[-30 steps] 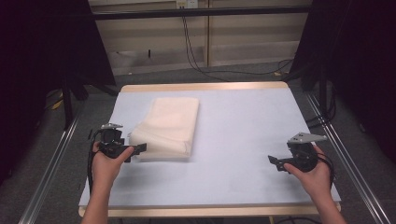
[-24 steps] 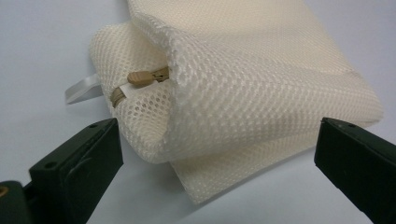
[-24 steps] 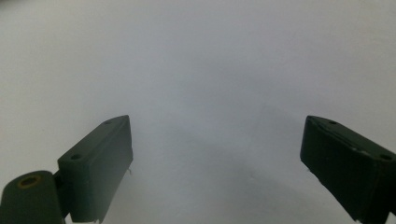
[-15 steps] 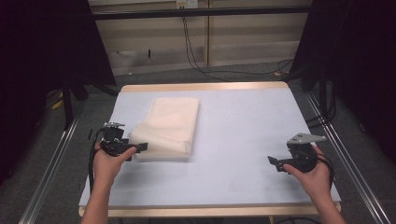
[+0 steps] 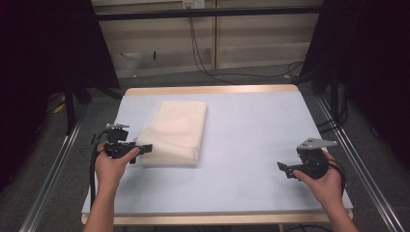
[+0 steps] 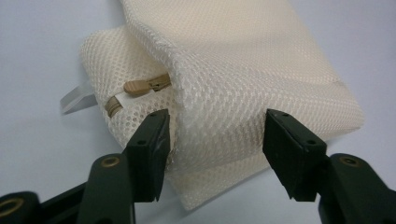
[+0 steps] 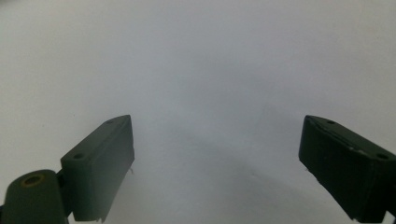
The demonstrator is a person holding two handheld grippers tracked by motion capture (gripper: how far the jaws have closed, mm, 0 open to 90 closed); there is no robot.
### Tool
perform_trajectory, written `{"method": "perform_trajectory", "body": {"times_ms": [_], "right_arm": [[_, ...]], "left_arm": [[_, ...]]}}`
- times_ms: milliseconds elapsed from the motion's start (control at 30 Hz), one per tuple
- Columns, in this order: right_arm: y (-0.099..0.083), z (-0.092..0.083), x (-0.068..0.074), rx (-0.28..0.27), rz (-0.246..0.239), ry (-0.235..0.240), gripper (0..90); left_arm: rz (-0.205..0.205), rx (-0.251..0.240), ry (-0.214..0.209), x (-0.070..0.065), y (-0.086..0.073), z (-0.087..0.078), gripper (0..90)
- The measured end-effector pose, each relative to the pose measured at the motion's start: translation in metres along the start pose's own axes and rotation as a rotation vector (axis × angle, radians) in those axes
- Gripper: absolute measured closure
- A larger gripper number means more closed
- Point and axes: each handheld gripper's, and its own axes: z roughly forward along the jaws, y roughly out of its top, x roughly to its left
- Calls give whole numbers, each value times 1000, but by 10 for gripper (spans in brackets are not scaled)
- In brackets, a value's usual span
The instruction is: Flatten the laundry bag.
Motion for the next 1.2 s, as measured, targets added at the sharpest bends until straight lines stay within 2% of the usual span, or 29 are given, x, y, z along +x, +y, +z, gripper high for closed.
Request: {"method": "perform_trajectory", "body": {"times_ms": [33,100,167,200,233,300,400,500,567,633,700,733,833,867,933,1033,1200], "right_arm": [[0,0,0,1,-5,0,98],[0,0,0,0,-6,-3,98],[0,0,0,1,-9,-2,99],[0,0,-1,2,-11,-1,99],[0,0,0,4,-10,1,99],[0,0,-1,3,-14,-2,100],[0,1,0,7,-8,1,101],[0,1,1,9,-12,3,103],[0,1,1,9,-11,5,103],[0,2,2,10,-13,5,103],[0,2,2,15,-14,12,103],[0,3,3,18,-11,10,103],[0,3,4,21,-13,11,103],[1,3,4,13,-15,19,103],[1,3,5,16,-13,23,103],[1,3,5,13,-16,26,103],[2,4,8,11,-25,40,102]], "left_arm": [[-4,-3,-1,0,0,0,440],[-3,-4,-24,-1,2,-1,531],[-1,-6,-25,-2,3,-1,610],[8,1,-50,-2,4,-1,651],[5,-17,-55,-2,4,-1,681],[-1,-4,-70,-3,5,-1,768],[0,0,-68,-4,7,0,811],[-2,7,-67,-11,15,1,834],[22,5,-58,-15,21,-1,838],[27,0,-62,-21,27,-3,840],[53,1,-61,-27,34,-4,843],[53,2,-75,-30,37,-4,845],[66,2,-72,-36,43,-5,848],[89,3,-65,-42,49,-4,850],[99,6,-81,-49,55,-3,852],[112,6,-77,-54,59,-2,853],[147,-9,-94,-72,72,0,853]]}}
